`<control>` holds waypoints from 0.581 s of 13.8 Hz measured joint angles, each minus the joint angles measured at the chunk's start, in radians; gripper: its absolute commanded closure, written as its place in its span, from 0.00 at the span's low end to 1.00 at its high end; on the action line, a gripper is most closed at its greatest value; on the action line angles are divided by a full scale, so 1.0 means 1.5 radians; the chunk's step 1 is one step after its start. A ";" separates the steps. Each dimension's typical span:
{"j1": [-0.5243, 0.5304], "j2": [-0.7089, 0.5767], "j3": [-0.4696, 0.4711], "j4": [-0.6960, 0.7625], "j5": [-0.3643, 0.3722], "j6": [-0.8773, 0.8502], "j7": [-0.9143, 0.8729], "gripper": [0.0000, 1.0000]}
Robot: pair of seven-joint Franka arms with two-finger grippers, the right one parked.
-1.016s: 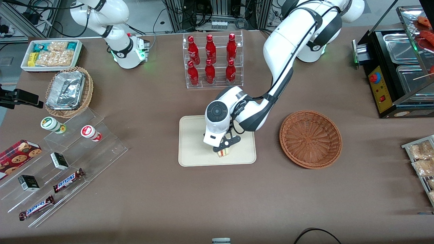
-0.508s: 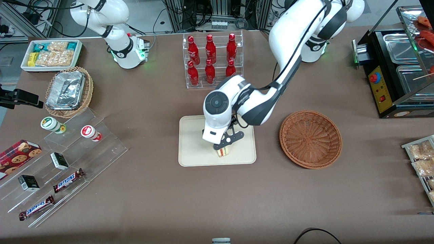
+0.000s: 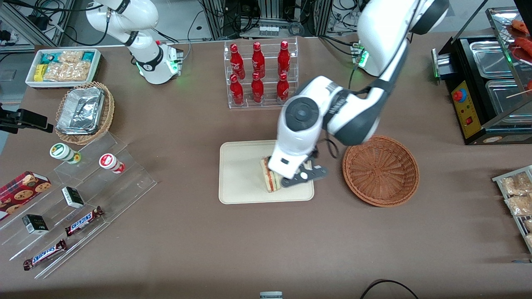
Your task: Place sandwich from basket to tray
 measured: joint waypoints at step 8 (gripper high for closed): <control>0.197 -0.121 0.003 -0.105 -0.021 -0.100 0.159 0.00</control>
